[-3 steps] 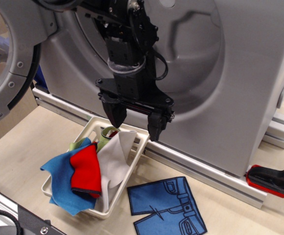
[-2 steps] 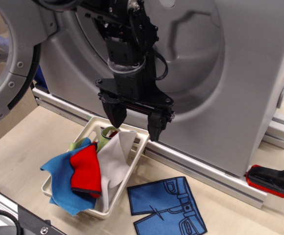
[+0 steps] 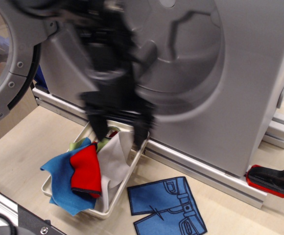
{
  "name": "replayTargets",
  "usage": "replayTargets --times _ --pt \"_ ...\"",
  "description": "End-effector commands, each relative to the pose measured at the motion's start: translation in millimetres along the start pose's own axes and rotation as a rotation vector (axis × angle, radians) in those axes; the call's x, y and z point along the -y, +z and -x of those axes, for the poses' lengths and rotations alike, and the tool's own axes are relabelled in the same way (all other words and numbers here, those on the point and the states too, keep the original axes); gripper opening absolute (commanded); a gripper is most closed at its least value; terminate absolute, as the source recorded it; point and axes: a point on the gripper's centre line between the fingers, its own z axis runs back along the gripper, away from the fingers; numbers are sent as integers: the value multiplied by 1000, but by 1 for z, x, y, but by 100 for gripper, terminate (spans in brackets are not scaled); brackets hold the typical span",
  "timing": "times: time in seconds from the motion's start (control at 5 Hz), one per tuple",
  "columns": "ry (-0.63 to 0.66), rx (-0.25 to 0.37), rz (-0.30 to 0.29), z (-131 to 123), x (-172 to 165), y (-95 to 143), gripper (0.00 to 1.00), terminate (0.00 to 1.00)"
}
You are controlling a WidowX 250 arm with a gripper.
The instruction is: Put clothes in laundry machine
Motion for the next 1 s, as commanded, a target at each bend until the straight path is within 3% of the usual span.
replayTargets --times 0.0,0.6,0.8 --pt "-92 -18 137 -7 -53 16 100 0" --pt "110 7 262 19 -69 2 100 0" --pt "244 34 204 26 -66 -3 100 0"
